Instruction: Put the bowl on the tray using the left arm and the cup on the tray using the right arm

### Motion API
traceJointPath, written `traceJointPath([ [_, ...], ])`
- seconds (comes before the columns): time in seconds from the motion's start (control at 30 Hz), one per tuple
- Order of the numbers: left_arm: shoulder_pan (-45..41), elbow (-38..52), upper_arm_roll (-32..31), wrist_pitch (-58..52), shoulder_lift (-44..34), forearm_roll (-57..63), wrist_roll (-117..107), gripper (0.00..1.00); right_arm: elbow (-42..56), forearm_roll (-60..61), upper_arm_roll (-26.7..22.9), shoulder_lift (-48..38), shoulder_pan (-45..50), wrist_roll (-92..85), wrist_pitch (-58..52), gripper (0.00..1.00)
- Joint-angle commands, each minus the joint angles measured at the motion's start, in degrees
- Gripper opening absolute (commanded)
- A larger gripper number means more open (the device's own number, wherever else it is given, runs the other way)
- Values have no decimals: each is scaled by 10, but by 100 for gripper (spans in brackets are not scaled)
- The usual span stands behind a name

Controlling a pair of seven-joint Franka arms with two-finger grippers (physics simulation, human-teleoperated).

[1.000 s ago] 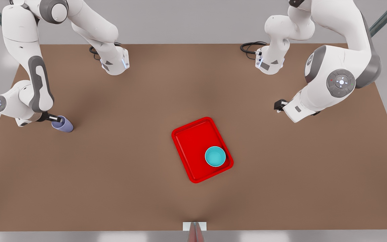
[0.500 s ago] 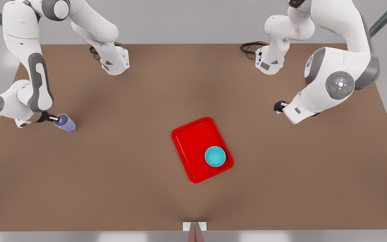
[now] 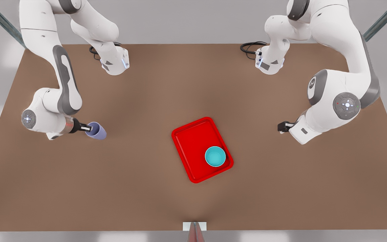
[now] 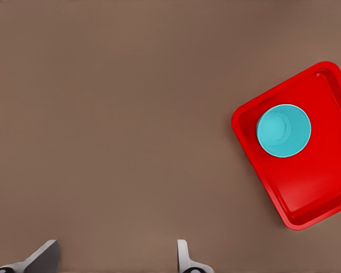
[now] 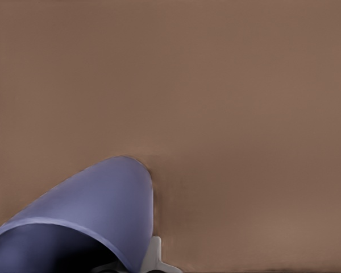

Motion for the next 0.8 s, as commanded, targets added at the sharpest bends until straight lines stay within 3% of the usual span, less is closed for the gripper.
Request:
traceJointPath([
  [0.0,1,0,0,0,-1,32,0,100,3,-6,13,1,-3,18,-1,21],
  [0.13,1,-1,-1,0,-2,24,-1,100,44,-6,83,15,23,140,-12,21],
  [0.53,1,-1,-1,0,-3,24,-1,100,274,1,84,147,236,330,-47,21],
  [0.77,1,-1,1,0,-6,25,4,100,446,-22,88,289,369,403,-47,21],
])
